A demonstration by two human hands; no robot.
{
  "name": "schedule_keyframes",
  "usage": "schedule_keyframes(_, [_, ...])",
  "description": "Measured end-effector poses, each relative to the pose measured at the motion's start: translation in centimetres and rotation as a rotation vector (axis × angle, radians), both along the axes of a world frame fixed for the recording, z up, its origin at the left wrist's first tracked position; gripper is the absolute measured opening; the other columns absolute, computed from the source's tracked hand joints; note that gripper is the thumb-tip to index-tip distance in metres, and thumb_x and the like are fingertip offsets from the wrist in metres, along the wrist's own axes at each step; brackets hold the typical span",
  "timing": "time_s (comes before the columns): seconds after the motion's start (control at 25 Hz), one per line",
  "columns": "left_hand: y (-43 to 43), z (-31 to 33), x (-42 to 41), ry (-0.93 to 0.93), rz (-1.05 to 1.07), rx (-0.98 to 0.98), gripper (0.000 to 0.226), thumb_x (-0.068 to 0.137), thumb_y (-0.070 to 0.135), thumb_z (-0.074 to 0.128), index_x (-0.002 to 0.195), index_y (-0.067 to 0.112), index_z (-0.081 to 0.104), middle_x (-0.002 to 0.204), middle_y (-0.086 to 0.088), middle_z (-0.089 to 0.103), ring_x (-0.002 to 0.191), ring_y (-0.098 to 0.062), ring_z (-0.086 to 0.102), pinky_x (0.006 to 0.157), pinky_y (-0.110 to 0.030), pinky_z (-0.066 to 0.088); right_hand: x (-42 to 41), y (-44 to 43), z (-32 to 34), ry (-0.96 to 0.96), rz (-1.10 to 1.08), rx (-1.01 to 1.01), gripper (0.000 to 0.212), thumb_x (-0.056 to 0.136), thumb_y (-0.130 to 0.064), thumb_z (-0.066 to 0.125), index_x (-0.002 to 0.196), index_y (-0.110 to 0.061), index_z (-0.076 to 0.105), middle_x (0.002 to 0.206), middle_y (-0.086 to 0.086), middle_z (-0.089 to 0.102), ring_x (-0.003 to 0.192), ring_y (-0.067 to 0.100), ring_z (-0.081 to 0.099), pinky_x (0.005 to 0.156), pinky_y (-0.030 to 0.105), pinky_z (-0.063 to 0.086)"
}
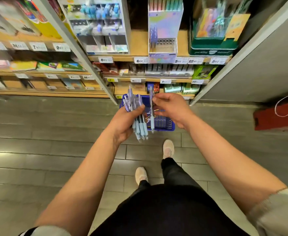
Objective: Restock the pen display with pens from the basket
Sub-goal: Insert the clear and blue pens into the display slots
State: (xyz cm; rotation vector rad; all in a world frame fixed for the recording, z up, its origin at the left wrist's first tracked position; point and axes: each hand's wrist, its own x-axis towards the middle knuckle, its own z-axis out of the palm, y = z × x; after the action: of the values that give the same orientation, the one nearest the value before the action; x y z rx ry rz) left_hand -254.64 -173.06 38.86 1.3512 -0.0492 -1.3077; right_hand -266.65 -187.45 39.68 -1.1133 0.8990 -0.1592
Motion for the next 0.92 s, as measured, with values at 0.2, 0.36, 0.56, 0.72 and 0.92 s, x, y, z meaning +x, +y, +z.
schedule_keyframes(0.2, [-4.0, 3.2, -2.5, -0.013, 0.042, -0.031, 0.020, 0.100, 0.009, 0.059, 0.118, 0.002, 0.066, 0.092, -0.011, 0.075, 0.078, -0.020, 0.073, 0.070, -0.035, 0.061, -1.6, -4.1, 3.3, -0.034, -0.012, -0.047, 0.022, 0.095, -0.011, 0.069, 0.115, -0.004, 0.069, 0.107, 0.014, 0.075, 0.091, 0.025, 0.075, 0.075, 0.030, 0.062])
schedule_keyframes(0.36, [-8.5, 4.4, -2.6, -0.017, 0.079, -0.077, 0.009, 0.101, 0.007, 0.058, 0.103, 0.008, 0.067, 0.082, -0.006, 0.074, 0.070, -0.017, 0.072, 0.067, -0.034, 0.062, -2.1, -8.9, 3.9, -0.053, -0.009, -0.061, 0.016, 0.093, -0.013, 0.071, 0.108, -0.007, 0.071, 0.103, 0.011, 0.077, 0.091, 0.024, 0.076, 0.078, 0.032, 0.062])
schedule_keyframes(0.56, [-12.1, 5.8, -1.8, -0.047, 0.129, -0.076, 0.021, 0.100, 0.008, 0.060, 0.120, 0.002, 0.064, 0.094, -0.012, 0.074, 0.076, -0.021, 0.072, 0.072, -0.037, 0.062, -1.1, -12.2, 4.2, -0.080, 0.039, -0.045, 0.011, 0.094, -0.014, 0.070, 0.103, -0.009, 0.072, 0.097, 0.009, 0.079, 0.088, 0.024, 0.076, 0.073, 0.028, 0.060])
schedule_keyframes(0.72, [-13.6, 6.3, -0.3, -0.050, 0.152, -0.064, 0.032, 0.101, 0.009, 0.058, 0.131, -0.003, 0.058, 0.115, -0.025, 0.068, 0.092, -0.031, 0.068, 0.091, -0.050, 0.059, 0.6, -13.5, 4.6, -0.063, 0.037, -0.071, 0.024, 0.091, -0.019, 0.074, 0.112, -0.007, 0.071, 0.099, 0.010, 0.078, 0.086, 0.023, 0.076, 0.068, 0.024, 0.058])
schedule_keyframes(0.92, [-14.6, 5.6, 3.3, -0.026, 0.124, -0.063, 0.025, 0.100, 0.012, 0.062, 0.122, 0.001, 0.065, 0.102, -0.019, 0.072, 0.077, -0.022, 0.071, 0.071, -0.037, 0.063, 3.7, -14.6, 4.4, -0.046, -0.016, -0.099, 0.011, 0.092, -0.017, 0.072, 0.102, -0.012, 0.074, 0.097, 0.010, 0.078, 0.084, 0.020, 0.074, 0.074, 0.027, 0.060])
